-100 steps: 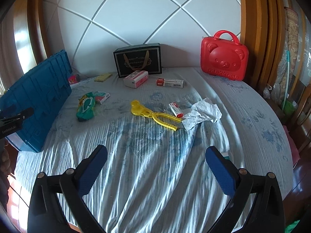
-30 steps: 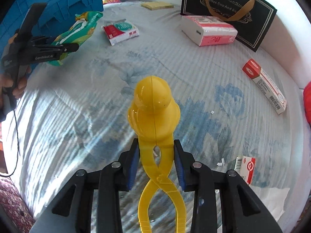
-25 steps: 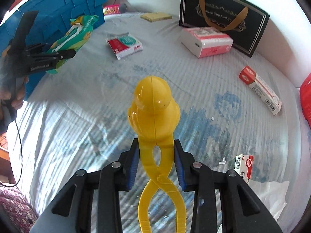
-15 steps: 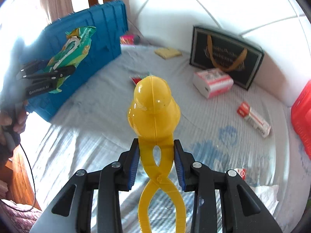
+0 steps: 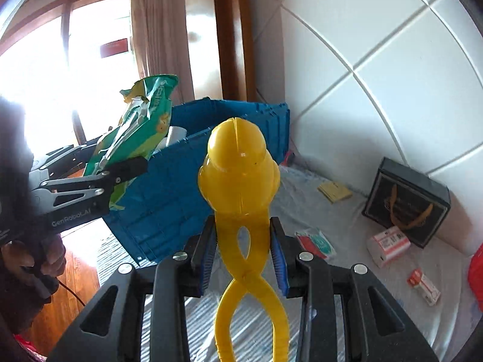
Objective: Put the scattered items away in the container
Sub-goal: 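Carry the wipes pack and yellow clamp in both tools over the blue crate, then open both tools to drop the wipes pack and clamp into the crate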
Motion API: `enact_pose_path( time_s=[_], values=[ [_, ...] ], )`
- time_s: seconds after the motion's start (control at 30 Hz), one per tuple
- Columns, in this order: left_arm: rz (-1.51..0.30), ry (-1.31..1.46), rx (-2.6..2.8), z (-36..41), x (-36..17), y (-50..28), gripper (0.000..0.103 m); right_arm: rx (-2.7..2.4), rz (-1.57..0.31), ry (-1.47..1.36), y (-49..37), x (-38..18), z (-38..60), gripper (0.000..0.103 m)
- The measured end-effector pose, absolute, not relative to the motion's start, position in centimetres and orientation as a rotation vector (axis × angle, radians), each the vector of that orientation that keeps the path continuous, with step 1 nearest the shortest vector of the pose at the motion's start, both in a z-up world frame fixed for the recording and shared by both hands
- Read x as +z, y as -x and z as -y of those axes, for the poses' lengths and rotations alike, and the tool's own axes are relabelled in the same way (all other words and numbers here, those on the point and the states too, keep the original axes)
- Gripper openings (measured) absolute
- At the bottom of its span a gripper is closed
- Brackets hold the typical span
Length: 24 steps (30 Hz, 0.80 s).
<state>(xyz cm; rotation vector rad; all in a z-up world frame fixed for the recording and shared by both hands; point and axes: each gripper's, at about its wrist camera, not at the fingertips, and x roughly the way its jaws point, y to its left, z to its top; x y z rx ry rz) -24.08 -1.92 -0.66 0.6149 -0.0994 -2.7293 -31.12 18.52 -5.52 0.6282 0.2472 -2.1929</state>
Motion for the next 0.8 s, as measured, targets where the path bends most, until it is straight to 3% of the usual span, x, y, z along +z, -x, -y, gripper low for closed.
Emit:
enact_pose_path(
  time_s=[0.3,0.47,0.7,0.8],
  values=[
    [0.161,-0.581,-2.662,16.2,3.7,24.2,0.064,-2.150,-0.198,-0.544,31.8,1.6,-1.6,0.033],
    [0.182,-0.622,-2.610,24.0,4.7,26.8,0.064,-2.138,-0.135,-0.651,35.8,2.2,8.4,0.033],
    [0.156,-0.705,-2.586,29.9,3.9,31.8,0.082,-2.190,-0.017,-0.812,42.3,1.5,16.2,0.034],
    [0.170,-0.706,-2.609,30.7,3.9,32.9,0.086,-2.218,0.003,-0.810,42.5,1.8,16.4,0.055]
  ],
)
